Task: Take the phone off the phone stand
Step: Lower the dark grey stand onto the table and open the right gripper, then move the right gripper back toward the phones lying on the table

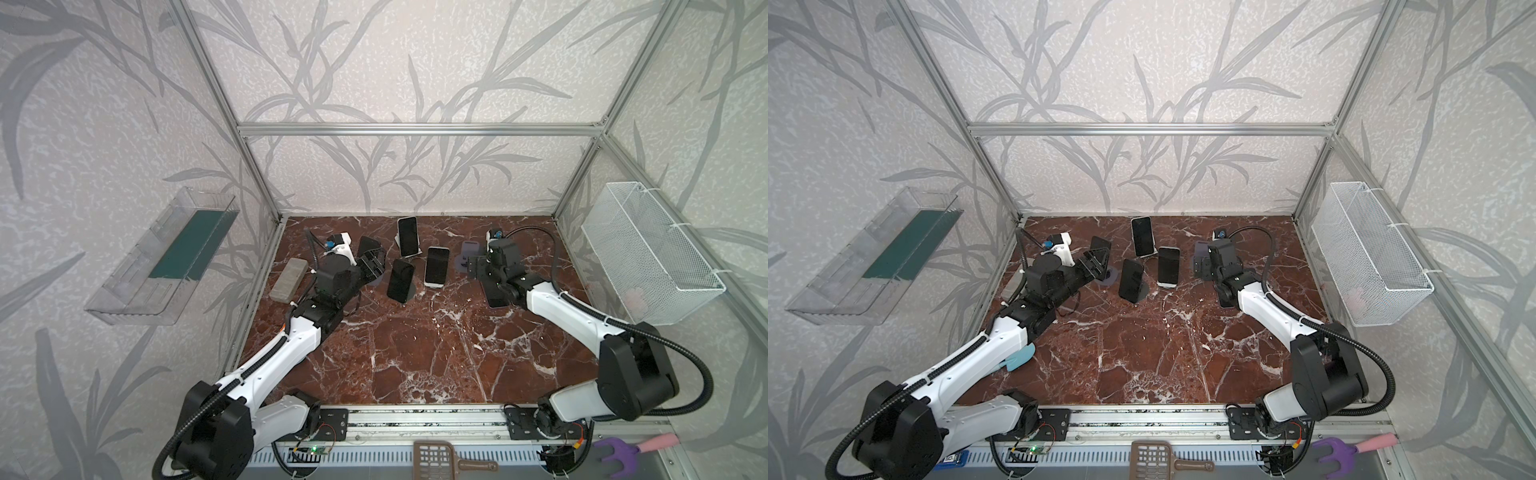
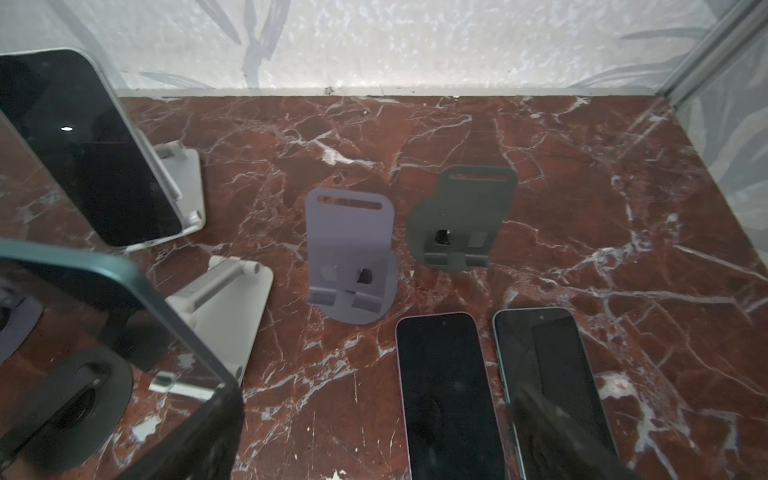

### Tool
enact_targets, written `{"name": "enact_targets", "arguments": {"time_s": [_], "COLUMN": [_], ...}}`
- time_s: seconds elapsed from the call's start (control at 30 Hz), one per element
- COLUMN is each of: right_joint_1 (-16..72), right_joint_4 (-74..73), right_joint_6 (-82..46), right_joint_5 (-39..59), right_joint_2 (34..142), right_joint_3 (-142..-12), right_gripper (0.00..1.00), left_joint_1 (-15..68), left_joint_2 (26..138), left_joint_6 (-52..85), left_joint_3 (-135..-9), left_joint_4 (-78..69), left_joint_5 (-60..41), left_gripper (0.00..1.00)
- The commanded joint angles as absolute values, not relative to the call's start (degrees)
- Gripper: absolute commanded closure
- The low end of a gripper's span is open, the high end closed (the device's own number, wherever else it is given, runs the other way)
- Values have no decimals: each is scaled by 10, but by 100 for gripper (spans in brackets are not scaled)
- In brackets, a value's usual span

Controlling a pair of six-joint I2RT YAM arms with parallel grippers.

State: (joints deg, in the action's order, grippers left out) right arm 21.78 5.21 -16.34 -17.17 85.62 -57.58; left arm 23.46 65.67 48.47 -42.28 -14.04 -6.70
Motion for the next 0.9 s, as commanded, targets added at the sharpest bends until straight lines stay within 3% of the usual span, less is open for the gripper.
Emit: {"name": "enact_targets", "arguments": {"time_s": [0.0, 0.13, 0.27, 0.4, 0.53, 0.57, 0.8, 0.87], "right_joint_1": [221, 221, 221, 221, 221, 221, 221, 221], "right_joint_4": [119, 94, -63, -65, -124, -117, -83, -83], "right_joint_6": [-216, -94, -84, -99, -64, -91, -183, -206], "right_joint_5": [-219, -146, -123, -73, 42, 30, 53, 45], "right_joint_2": [880, 851, 754, 744, 766, 773, 802, 813], "right_joint_3": [-634, -599, -499, -498, -455, -458, -484, -481], "right_gripper": [1, 6, 13, 16, 53, 55, 45, 54], "left_joint_1": [232, 235, 236, 236, 235, 235, 234, 223], "left_joint_2": [663, 674, 673, 685, 693, 692, 648, 639], "left_joint_6": [497, 492, 482, 483, 493, 493, 485, 492], "left_joint_3": [-445, -457, -453, -453, -458, -458, -433, -429], "left_joint_4": [-128, -133, -128, -133, -136, -137, -157, -184], "left_joint_5": [-101, -136, -121, -129, -150, -150, -96, -97], "left_gripper": [31, 31, 31, 31, 31, 31, 31, 31]}}
